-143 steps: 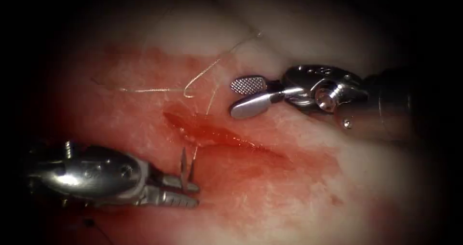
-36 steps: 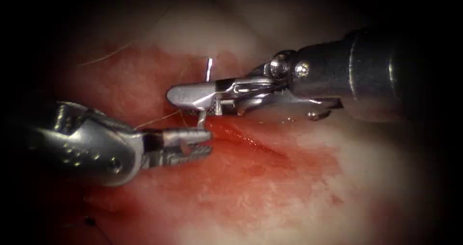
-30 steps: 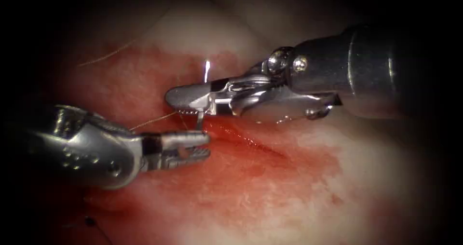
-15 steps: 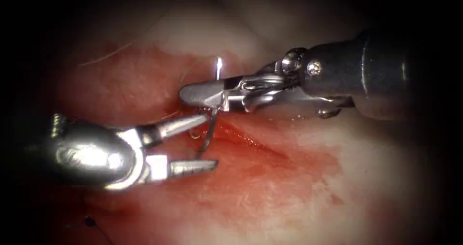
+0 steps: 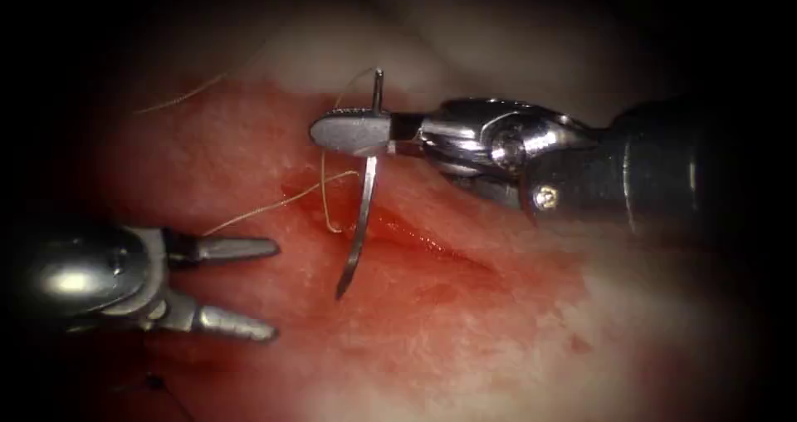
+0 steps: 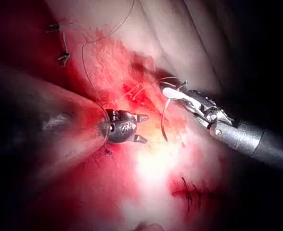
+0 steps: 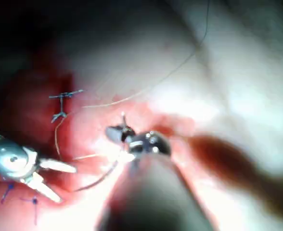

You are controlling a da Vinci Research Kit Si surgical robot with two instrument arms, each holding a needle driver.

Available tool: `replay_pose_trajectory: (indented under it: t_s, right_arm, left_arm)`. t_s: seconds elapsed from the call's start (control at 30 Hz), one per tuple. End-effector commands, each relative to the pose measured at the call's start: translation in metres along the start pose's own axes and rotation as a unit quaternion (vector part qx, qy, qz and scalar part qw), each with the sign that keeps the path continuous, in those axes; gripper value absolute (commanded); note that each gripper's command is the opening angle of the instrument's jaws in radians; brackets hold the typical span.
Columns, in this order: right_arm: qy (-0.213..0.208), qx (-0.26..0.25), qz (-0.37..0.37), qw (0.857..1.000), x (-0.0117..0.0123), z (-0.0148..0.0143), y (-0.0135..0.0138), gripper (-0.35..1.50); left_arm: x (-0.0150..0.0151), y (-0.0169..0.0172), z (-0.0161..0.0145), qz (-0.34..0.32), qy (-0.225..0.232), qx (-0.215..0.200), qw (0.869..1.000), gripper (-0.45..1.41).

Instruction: Wound Closure

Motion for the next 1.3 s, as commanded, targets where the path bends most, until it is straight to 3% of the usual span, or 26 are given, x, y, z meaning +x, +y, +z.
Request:
replay_pose_trajectory:
  t_s: [0.03,0.13,0.17,0.2,0.23,0.53,0.8,0.93,1.3]
  right_arm:
    - [-0.001,0.001,-0.028,1.000,-0.0001,0.0004,0.0002,-0.35]
    - [-0.002,-0.005,-0.106,0.994,0.0003,-0.0001,0.0001,-0.35]
    - [-0.002,-0.008,-0.128,0.992,0.0004,-0.0002,0.0000,-0.35]
    - [-0.002,-0.008,-0.128,0.992,0.0004,-0.0002,0.0000,-0.35]
    - [-0.003,-0.008,-0.158,0.987,0.0003,-0.0002,0.0000,-0.35]
    - [-0.004,-0.010,-0.205,0.979,0.0003,0.0003,0.0001,-0.35]
    - [-0.001,-0.010,-0.210,0.978,0.0004,0.0003,0.0002,-0.35]
    - [-0.002,-0.008,-0.213,0.977,0.0004,0.0003,0.0002,-0.35]
    - [0.001,-0.009,-0.216,0.976,0.0004,0.0002,0.0003,-0.35]
  left_arm:
    - [-0.0010,-0.0004,0.0010,-0.008,-0.008,-0.001,1.000,0.54]
    - [-0.0029,-0.0019,0.0019,-0.033,-0.040,0.001,0.999,0.36]
    - [-0.0040,-0.0029,0.0025,-0.041,-0.057,-0.005,0.998,0.19]
    - [-0.0040,-0.0029,0.0025,-0.041,-0.057,-0.005,0.998,0.19]
    - [-0.0052,-0.0045,0.0034,-0.054,-0.079,-0.006,0.995,0.02]
    - [-0.0051,-0.0079,0.0068,-0.069,-0.130,-0.030,0.989,-0.34]
    - [-0.0042,-0.0089,0.0098,-0.058,-0.171,-0.051,0.982,-0.35]
    - [-0.0054,-0.0106,0.0103,-0.057,-0.210,-0.052,0.975,-0.35]
    - [-0.0070,-0.0132,0.0124,-0.052,-0.260,-0.053,0.963,-0.35]
